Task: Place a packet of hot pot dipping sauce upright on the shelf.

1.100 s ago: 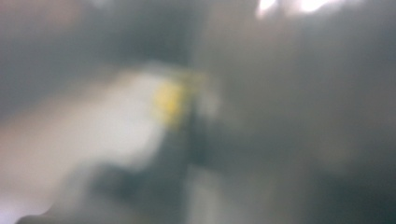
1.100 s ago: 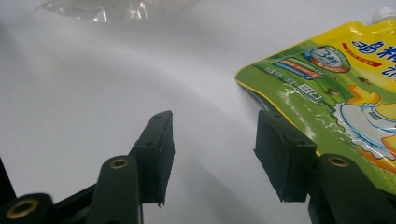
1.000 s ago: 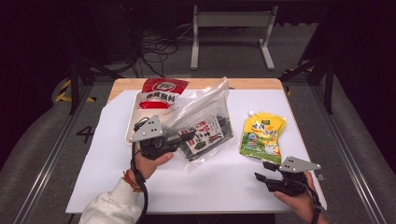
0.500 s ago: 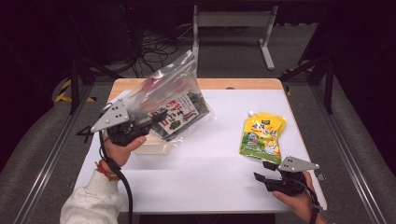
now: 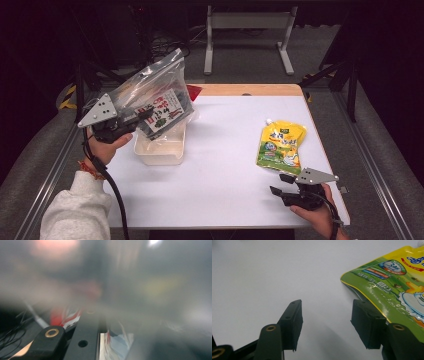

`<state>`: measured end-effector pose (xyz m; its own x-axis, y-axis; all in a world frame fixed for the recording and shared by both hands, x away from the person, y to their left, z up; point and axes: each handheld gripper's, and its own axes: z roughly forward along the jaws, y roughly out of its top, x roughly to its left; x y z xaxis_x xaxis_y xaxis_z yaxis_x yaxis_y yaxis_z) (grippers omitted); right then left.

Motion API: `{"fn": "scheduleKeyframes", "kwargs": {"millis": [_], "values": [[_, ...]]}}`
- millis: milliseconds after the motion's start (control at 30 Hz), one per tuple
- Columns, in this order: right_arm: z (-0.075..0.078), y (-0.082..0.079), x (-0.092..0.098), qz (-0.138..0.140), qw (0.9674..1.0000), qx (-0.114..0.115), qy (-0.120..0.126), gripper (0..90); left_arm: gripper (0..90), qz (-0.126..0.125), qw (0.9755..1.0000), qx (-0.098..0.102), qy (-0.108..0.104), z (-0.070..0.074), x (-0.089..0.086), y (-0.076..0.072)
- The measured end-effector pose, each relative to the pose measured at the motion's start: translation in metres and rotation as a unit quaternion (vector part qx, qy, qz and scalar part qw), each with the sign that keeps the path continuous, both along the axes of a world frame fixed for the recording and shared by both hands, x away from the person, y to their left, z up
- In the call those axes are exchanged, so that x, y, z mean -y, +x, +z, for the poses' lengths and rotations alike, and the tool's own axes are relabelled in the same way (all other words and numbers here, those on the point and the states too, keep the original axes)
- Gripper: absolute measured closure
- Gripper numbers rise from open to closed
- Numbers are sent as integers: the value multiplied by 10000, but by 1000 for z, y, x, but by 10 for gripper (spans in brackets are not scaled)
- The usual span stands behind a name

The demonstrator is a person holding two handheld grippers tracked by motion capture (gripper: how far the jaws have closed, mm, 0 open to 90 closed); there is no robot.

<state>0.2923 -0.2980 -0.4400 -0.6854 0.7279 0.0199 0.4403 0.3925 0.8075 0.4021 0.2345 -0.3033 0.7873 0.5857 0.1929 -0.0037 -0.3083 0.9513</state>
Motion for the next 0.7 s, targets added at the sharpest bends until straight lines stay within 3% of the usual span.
{"fn": "scheduleKeyframes", "kwargs": {"millis": [100, 167, 433, 600, 700], "values": [[-1, 1, 0, -13, 10000, -21, -5, 421, 795, 110, 9997, -100, 179, -4, -6, 9], [-1, 1, 0, -7, 10000, -33, -9, 419, 795, 151, 9991, -122, 365, -6, -4, 12], [-2, 0, -2, 32, 10000, -49, -35, 412, 794, 219, 9963, -303, 774, -20, 2, 27], [-3, 1, -2, 47, 10000, -60, -51, 408, 793, 146, 9960, -289, 838, -23, 7, 31], [-2, 0, -3, 64, 9999, -61, -84, 406, 794, 97, 9969, -386, 685, -27, 8, 35]]}}
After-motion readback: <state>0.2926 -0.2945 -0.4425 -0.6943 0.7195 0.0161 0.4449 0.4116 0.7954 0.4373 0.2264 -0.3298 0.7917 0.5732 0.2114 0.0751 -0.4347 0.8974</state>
